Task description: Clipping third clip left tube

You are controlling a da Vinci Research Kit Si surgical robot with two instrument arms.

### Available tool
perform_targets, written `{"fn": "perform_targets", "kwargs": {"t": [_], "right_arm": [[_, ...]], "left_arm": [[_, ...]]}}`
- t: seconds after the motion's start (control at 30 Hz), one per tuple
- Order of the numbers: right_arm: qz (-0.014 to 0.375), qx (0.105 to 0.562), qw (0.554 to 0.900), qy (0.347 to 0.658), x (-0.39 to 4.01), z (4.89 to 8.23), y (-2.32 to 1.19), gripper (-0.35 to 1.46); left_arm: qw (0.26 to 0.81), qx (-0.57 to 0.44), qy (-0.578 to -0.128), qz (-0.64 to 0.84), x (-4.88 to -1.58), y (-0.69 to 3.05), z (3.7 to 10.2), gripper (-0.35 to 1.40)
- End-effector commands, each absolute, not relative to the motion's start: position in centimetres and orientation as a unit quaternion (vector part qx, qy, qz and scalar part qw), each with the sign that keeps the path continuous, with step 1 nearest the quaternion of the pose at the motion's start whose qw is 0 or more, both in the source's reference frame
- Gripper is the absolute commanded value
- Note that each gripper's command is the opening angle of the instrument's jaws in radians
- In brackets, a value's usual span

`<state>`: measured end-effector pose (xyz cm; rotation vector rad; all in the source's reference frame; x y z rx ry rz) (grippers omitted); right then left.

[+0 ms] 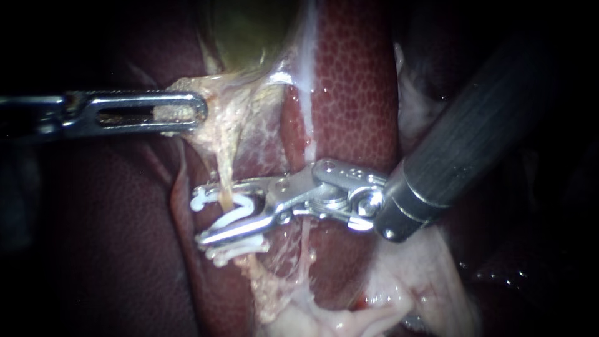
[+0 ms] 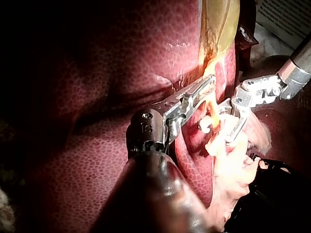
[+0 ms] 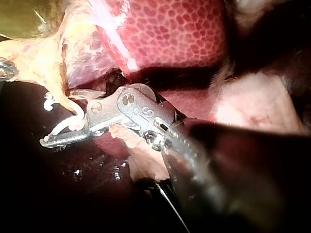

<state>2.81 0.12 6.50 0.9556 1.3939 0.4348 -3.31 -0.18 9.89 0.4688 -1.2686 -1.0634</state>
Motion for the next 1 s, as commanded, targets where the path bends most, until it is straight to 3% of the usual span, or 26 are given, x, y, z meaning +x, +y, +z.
{"fn": "perform_targets", "kwargs": {"t": [0.03,0.2,0.5,0.73,1.0], "right_arm": [[0.191,0.419,0.643,0.612,2.81,6.5,0.12,0.51],[0.189,0.421,0.642,0.612,2.79,6.5,0.12,0.48],[0.183,0.447,0.633,0.605,2.76,6.5,0.11,0.21],[0.186,0.448,0.633,0.603,2.71,6.57,0.13,-0.35],[0.195,0.438,0.637,0.603,2.68,6.64,0.16,-0.35]], "left_arm": [[0.652,0.206,-0.559,-0.468,-3.31,-0.18,9.89,-0.35],[0.652,0.206,-0.559,-0.468,-3.31,-0.18,9.89,-0.35],[0.652,0.206,-0.559,-0.469,-3.32,-0.19,9.9,-0.35],[0.652,0.206,-0.559,-0.469,-3.32,-0.19,9.9,-0.35],[0.652,0.206,-0.559,-0.468,-3.31,-0.19,9.9,-0.35]]}}
